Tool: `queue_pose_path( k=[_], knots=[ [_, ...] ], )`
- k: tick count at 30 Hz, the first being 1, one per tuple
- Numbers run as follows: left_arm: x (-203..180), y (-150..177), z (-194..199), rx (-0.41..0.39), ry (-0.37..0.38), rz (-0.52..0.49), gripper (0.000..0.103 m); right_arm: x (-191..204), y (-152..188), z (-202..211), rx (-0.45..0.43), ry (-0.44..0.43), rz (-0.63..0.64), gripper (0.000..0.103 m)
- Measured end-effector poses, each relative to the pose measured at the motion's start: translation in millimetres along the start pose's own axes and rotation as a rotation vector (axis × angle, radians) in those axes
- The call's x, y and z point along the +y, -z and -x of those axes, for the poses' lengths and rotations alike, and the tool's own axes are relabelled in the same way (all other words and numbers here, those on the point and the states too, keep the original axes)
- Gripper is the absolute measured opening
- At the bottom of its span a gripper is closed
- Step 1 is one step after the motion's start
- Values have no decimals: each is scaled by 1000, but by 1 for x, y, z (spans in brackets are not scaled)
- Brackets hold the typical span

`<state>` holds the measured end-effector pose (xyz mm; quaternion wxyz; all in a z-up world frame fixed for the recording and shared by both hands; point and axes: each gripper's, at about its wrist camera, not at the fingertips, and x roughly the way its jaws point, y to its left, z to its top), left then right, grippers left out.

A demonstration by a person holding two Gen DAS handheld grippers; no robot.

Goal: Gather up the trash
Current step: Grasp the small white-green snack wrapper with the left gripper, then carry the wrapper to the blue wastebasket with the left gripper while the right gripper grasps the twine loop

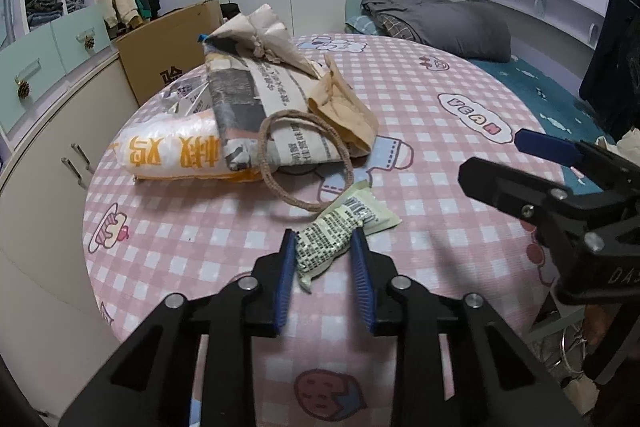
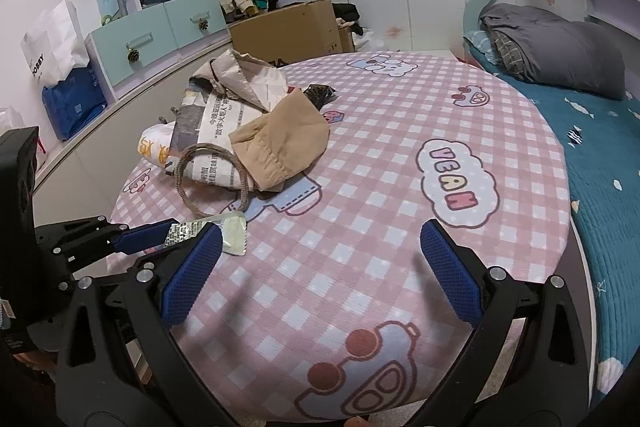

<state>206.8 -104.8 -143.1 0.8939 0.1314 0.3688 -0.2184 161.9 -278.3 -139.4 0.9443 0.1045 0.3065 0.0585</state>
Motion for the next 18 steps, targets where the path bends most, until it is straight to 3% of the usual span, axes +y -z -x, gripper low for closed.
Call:
queue_pose_path(
  k=[6, 12, 18],
  knots=[
    [9, 11, 26, -52, 24, 62, 11, 9, 0, 0, 12, -13, 14, 97],
    [41, 28, 56, -107, -13, 223, 11, 29, -3, -4, 27, -47, 47, 97],
    [82, 43, 75, -139, -106, 390, 11, 71, -10, -23, 71, -98, 151, 75]
  ],
)
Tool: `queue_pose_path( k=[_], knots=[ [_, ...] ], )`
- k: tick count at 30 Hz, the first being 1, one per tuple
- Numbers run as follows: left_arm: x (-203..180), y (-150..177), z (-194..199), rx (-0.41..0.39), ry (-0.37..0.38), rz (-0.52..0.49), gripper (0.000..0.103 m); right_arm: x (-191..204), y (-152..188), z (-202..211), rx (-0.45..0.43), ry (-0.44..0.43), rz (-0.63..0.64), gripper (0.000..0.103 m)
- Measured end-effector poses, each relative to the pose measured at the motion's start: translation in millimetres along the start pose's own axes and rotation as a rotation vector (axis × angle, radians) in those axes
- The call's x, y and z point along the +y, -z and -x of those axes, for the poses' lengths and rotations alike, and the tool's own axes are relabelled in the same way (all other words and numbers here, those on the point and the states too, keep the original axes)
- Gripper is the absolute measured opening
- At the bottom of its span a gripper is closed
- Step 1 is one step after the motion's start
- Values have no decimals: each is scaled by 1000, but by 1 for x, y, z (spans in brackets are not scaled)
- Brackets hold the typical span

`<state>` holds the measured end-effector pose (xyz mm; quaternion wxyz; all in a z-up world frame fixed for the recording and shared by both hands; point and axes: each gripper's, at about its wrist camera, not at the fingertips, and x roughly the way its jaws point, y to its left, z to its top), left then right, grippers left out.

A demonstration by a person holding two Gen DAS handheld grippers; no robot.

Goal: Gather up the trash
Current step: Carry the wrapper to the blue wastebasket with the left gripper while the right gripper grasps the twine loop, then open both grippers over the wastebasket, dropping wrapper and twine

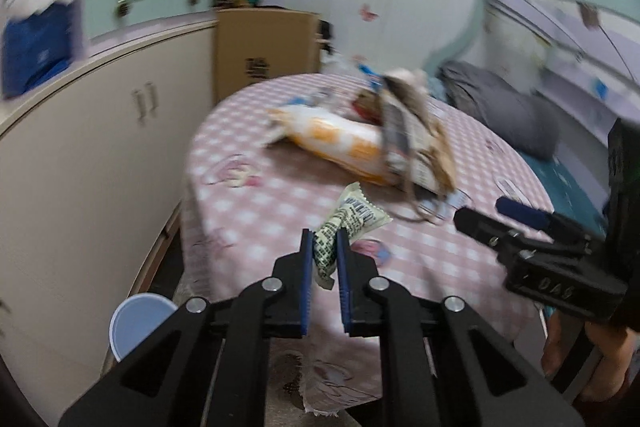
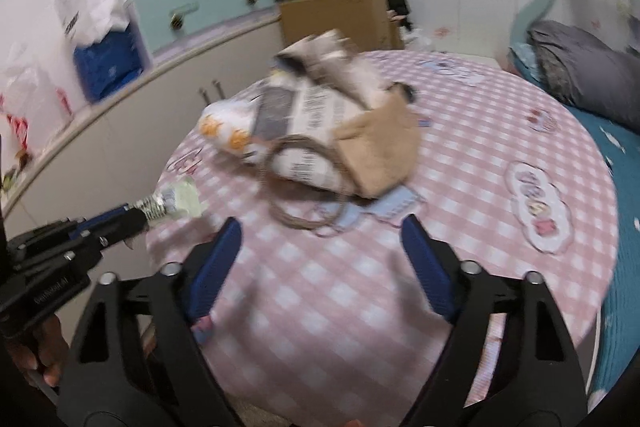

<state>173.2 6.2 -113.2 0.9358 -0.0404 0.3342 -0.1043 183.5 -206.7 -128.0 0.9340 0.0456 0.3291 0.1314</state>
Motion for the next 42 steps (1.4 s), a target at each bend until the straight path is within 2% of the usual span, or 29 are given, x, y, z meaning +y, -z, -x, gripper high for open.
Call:
queue_pose_path(
  k=[2, 5, 7, 8, 11, 13, 16, 20, 24, 26, 30, 34, 38, 42],
  knots=[
    [11, -1, 6, -20, -27, 30, 11, 13, -7, -12, 24, -11, 34, 70],
    [19, 0, 12, -38, -34, 49, 11, 23, -14, -30, 62, -3, 57, 56],
    [22, 1, 14, -43, -34, 54, 11, 27, -17, -39, 90, 5, 64, 42],
    [24, 1, 14, -44, -32, 57, 11, 30, -19, -44, 99, 13, 74, 39],
    [34, 4, 16, -42, -31, 73, 11, 32, -20, -51, 105, 10, 83, 10],
    [41, 7, 18, -45, -31, 87, 11, 30, -18, -43, 72, 7, 74, 5],
    [57, 10, 22, -53, -38, 122, 11, 33, -15, -26, 28, -12, 81, 4],
    [76, 16, 25, -66, -57, 170, 11, 58, -12, -3, 11, -115, 111, 4],
    [107, 28, 25, -56, -95, 241, 11, 115, -8, -1, 25, -250, 206, 4],
    [131, 39, 23, -37, -138, 290, 11, 143, -3, -10, 52, -312, 248, 4],
    [181, 65, 14, 22, -243, 385, 11, 209, 16, -51, 142, -409, 343, 4],
    [242, 101, -11, 136, -358, 493, 11, 257, 46, -111, 272, -444, 396, 4],
    [290, 135, -40, 233, -414, 588, 11, 294, 80, -176, 393, -443, 429, 4],
    [325, 153, -72, 298, -432, 629, 11, 317, 100, -238, 480, -445, 415, 4]
  ],
)
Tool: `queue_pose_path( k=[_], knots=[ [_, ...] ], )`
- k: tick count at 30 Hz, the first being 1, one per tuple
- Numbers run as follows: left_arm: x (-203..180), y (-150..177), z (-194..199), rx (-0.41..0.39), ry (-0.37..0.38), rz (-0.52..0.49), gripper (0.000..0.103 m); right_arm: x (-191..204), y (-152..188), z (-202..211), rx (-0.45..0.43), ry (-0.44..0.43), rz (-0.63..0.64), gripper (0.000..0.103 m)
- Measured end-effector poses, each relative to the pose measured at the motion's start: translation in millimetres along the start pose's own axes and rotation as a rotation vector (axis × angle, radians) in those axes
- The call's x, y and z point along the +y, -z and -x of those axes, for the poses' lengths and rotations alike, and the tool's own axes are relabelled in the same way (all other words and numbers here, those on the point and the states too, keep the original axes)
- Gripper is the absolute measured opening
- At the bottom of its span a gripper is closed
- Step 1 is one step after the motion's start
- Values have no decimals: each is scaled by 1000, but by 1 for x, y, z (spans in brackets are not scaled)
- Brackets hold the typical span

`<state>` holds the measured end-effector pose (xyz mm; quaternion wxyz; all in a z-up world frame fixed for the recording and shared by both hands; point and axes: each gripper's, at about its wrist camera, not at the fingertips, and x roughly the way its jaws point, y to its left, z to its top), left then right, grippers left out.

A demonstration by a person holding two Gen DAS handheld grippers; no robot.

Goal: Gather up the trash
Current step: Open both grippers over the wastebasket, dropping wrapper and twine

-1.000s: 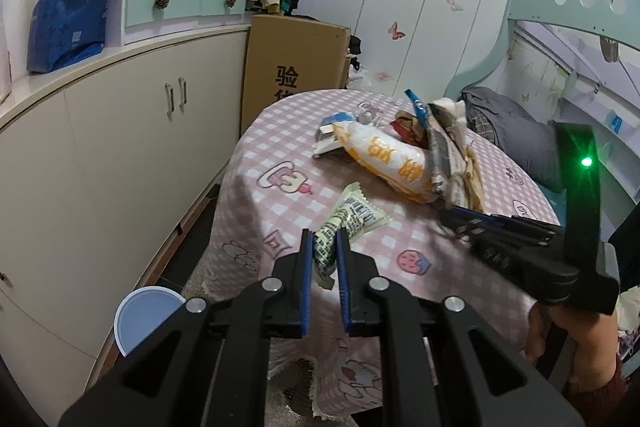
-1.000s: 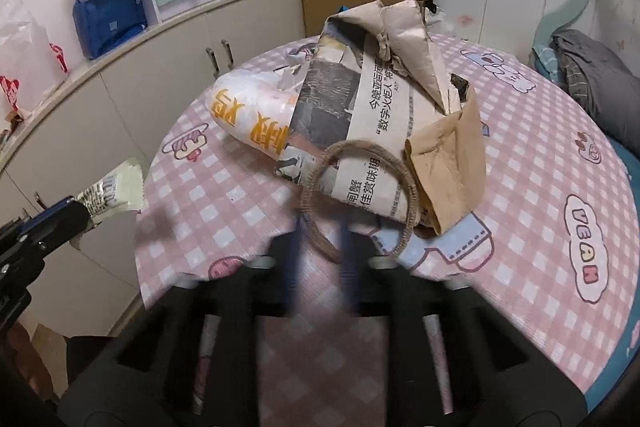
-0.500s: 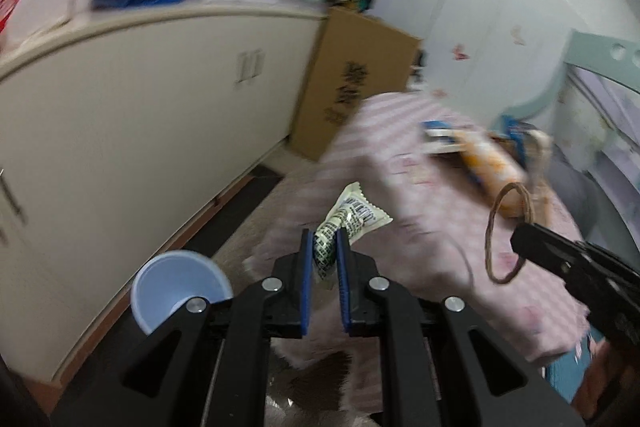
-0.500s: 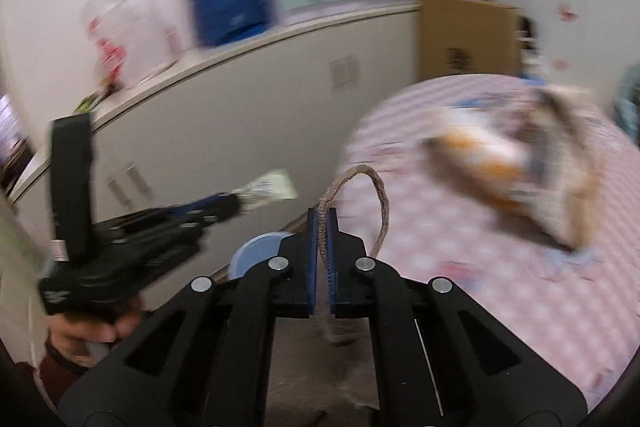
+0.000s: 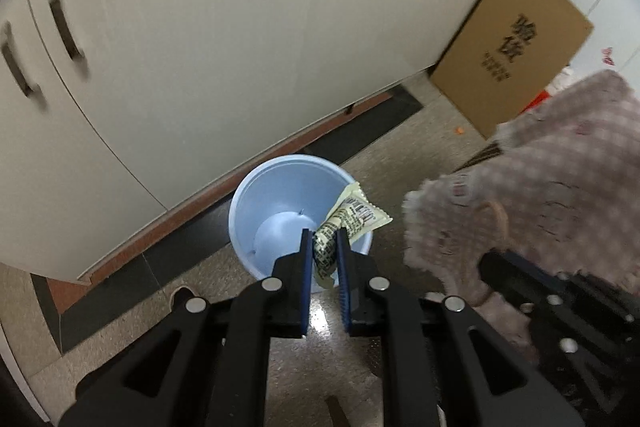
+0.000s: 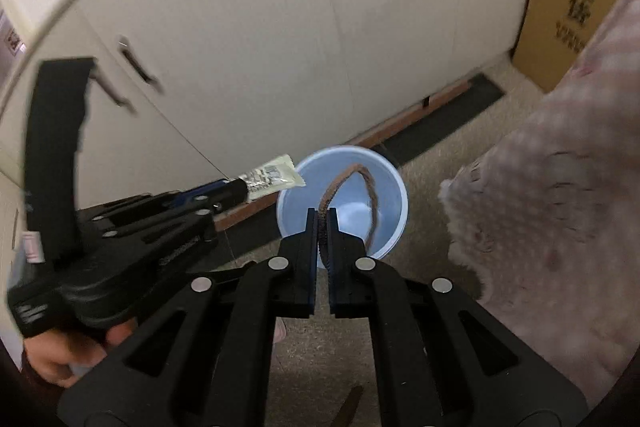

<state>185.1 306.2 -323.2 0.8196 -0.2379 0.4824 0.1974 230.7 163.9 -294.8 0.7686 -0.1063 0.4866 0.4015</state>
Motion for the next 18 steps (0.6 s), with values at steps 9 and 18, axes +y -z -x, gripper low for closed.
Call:
queue_pose_path(
  k=[9, 18],
  knots=[
    [14, -28, -50, 41, -2, 75, 66, -28, -25, -71, 39, -11, -144, 5],
    [44, -16, -56, 63, -17, 165, 69, -21, -17, -74, 72, -23, -150, 5]
  ],
)
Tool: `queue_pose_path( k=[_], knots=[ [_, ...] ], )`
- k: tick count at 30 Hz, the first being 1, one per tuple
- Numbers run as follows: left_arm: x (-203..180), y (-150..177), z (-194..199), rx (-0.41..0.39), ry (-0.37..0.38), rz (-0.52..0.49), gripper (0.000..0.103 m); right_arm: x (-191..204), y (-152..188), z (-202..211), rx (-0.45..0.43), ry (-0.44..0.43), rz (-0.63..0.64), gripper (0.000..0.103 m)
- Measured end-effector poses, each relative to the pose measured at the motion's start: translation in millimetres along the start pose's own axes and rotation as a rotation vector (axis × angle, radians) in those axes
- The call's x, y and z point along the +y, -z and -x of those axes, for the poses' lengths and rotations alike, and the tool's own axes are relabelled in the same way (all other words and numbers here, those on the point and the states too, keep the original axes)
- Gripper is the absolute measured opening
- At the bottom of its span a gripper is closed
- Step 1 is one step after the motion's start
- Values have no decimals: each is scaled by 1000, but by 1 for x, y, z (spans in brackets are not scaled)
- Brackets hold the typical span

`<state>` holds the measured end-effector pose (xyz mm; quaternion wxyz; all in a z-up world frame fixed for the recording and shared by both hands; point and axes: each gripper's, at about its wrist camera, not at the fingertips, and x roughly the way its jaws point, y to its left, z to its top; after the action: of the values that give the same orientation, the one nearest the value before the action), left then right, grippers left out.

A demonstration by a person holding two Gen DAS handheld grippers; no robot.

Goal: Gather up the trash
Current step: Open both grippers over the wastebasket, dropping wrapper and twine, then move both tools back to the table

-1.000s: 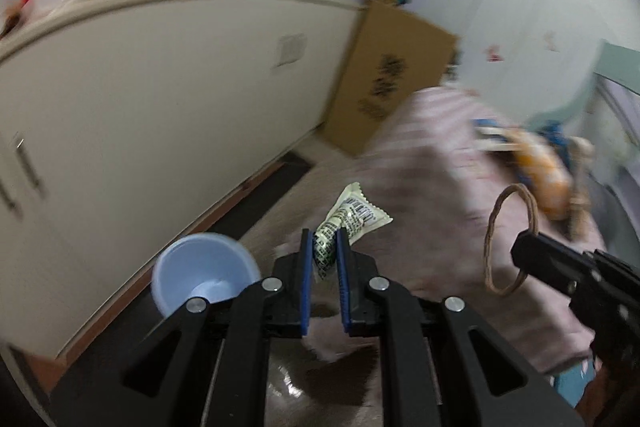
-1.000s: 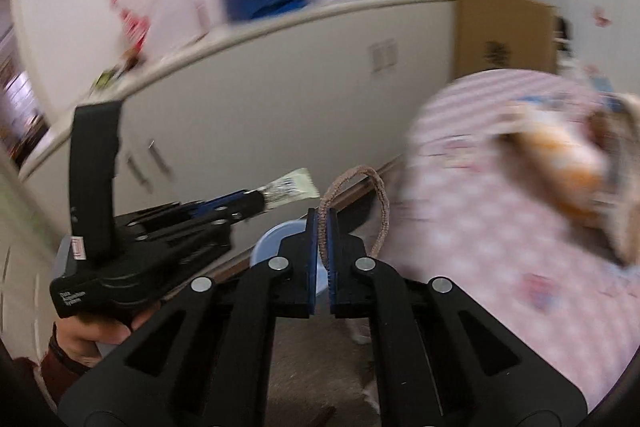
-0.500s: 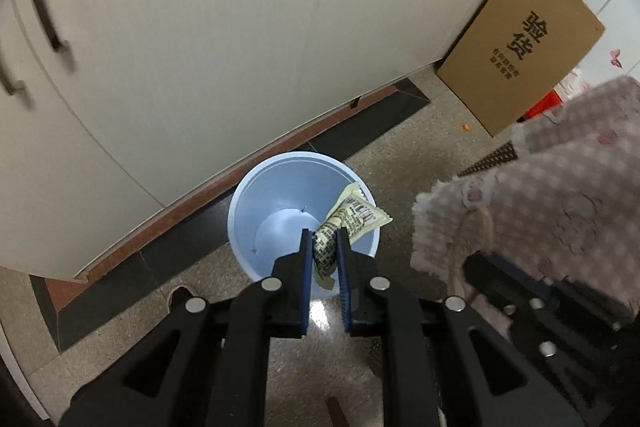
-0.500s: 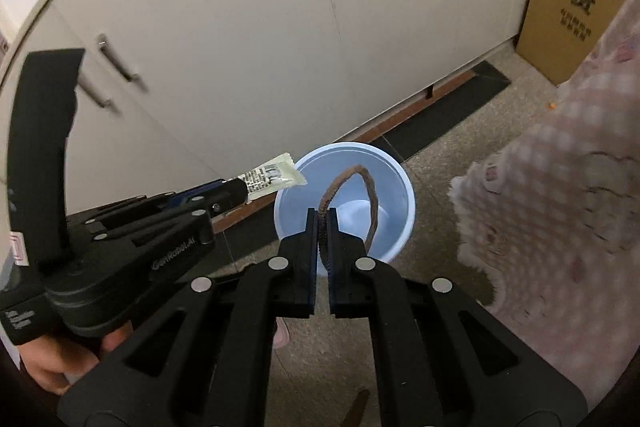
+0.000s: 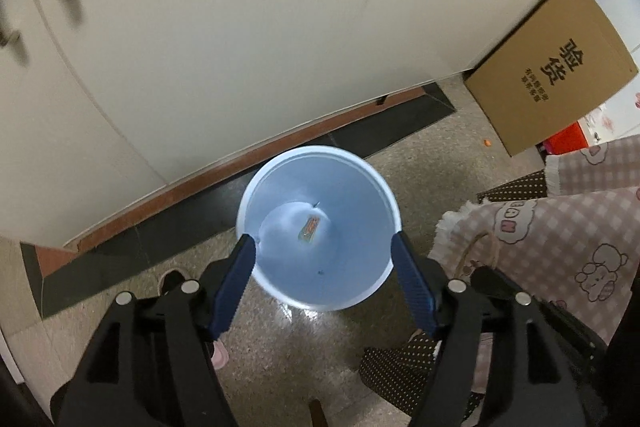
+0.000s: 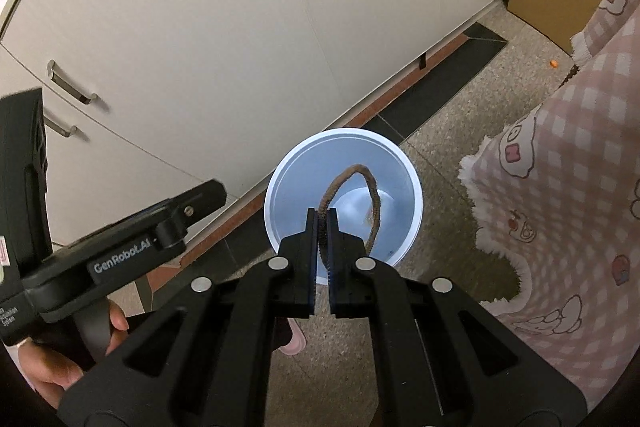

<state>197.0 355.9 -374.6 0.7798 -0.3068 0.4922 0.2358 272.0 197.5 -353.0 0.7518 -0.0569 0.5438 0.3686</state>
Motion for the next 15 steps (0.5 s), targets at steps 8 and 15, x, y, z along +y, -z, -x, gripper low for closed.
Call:
queue_pose_path(
  k=[8, 15],
  knots=[
    [23, -1, 9, -20, -35, 55, 71, 15, -15, -11, 16, 20, 49, 5],
    [38, -9, 16, -47, -48, 106, 73, 29, -35, -16, -16, 48, 75, 59]
  ],
)
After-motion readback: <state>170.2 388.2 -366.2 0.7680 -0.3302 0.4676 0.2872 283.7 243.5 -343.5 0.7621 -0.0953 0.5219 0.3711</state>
